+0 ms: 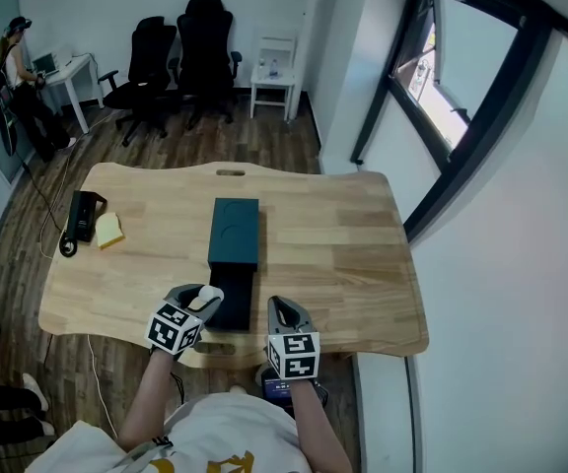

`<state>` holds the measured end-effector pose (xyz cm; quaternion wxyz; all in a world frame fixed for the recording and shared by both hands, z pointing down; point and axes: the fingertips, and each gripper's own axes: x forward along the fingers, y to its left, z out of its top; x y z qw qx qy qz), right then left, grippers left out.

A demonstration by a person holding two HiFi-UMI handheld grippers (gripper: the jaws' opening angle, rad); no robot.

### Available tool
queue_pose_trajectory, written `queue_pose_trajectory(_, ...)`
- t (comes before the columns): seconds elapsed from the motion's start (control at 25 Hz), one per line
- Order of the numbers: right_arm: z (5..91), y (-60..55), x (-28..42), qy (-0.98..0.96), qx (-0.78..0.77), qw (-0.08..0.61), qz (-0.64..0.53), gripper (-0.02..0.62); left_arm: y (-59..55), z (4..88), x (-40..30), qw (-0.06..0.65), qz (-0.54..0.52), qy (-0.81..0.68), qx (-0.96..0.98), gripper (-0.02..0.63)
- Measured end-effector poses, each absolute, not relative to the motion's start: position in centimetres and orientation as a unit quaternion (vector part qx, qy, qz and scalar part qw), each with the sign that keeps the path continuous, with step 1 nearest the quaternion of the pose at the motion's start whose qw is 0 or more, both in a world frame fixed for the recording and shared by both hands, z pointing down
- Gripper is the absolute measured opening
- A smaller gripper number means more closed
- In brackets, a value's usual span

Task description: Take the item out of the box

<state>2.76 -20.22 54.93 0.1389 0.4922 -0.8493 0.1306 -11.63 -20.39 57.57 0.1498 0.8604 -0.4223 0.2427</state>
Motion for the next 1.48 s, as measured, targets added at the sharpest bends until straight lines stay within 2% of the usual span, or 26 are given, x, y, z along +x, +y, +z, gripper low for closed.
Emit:
queue_pose_trajectory(0.32, 53.6, -19.5, 2.9, -0.851, 0.496, 0.127, 0.118, 0.006, -19.8, 56.2, -10.6, 0.163, 0.219, -0.410, 0.870, 0.175)
queue_pose_trajectory(0.48, 53.7, -19.5, 2.7, -0.851, 0.495, 0.140, 0.107, 0.006, -19.9, 55.5, -10.3, 0.123, 0.244, -0.411, 0.870, 0.173)
queue_pose_trajectory(0.72, 53.2, -19.7, 3.2, -0.849, 0.501, 0.134, 0.105, 0.005, -20.2, 55.7, -9.7, 0.106, 0.268, -0.406, 0.867, 0.172)
queue_pose_trajectory(1.08, 54.3, -20.8, 2.9, -0.848, 0.498, 0.142, 0.111, 0.006, -20.9, 55.9, -10.0, 0.149, 0.235, -0.406, 0.870, 0.172)
queue_pose_trajectory(1.48, 53.7, -21.8, 2.7, -0.850, 0.495, 0.138, 0.115, 0.006, -22.0, 55.3, -11.1, 0.129, 0.218, -0.432, 0.865, 0.172)
